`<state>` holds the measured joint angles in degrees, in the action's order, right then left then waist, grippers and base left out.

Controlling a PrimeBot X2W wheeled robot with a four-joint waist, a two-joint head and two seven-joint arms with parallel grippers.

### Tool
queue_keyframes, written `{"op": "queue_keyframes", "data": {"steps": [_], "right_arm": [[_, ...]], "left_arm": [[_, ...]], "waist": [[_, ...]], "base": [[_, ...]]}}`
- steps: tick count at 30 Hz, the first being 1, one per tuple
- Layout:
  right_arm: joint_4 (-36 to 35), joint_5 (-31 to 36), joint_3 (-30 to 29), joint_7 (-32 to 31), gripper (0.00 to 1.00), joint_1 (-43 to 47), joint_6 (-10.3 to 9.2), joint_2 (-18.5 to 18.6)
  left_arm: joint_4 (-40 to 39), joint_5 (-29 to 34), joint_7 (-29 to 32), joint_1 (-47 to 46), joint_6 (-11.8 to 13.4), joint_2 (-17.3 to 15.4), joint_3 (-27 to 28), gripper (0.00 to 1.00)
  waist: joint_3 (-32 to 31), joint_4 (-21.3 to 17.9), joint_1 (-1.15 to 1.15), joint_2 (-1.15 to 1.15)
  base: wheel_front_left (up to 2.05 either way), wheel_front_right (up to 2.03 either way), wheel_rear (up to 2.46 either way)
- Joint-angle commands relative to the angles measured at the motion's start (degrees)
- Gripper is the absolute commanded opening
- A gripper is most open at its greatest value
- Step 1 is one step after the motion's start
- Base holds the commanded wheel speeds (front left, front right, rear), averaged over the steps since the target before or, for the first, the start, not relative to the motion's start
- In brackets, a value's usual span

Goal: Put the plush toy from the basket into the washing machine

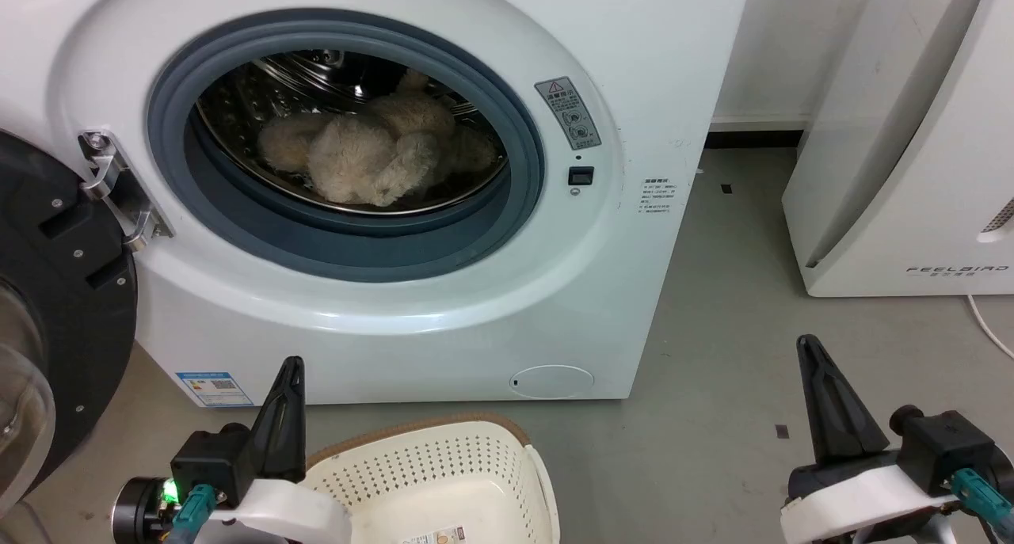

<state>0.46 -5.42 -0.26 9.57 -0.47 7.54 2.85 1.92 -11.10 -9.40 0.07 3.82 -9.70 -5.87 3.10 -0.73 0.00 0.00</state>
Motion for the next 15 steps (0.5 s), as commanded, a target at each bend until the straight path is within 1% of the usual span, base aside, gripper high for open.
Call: {"op": "queue_keyframes", "data": {"steps": [1, 15], "right_arm": [[-0.2, 0.5, 0.0, -0.5, 0.0, 0.2, -0.02, 0.0], [-0.2, 1.4, 0.1, -2.2, 0.0, 0.2, -0.03, 0.0]], "left_arm": [[-0.3, 0.7, 0.4, 0.0, -0.5, 0.4, 0.5, 0.0], [-0.6, 2.6, 2.0, 0.0, -1.1, 1.6, 1.5, 0.0]], "waist": [[-0.1, 0.0, 0.0, 0.0], [-0.6, 0.2, 0.0, 0.0]], "base": [[0.0, 0.0, 0.0], [0.0, 0.0, 0.0]]}}
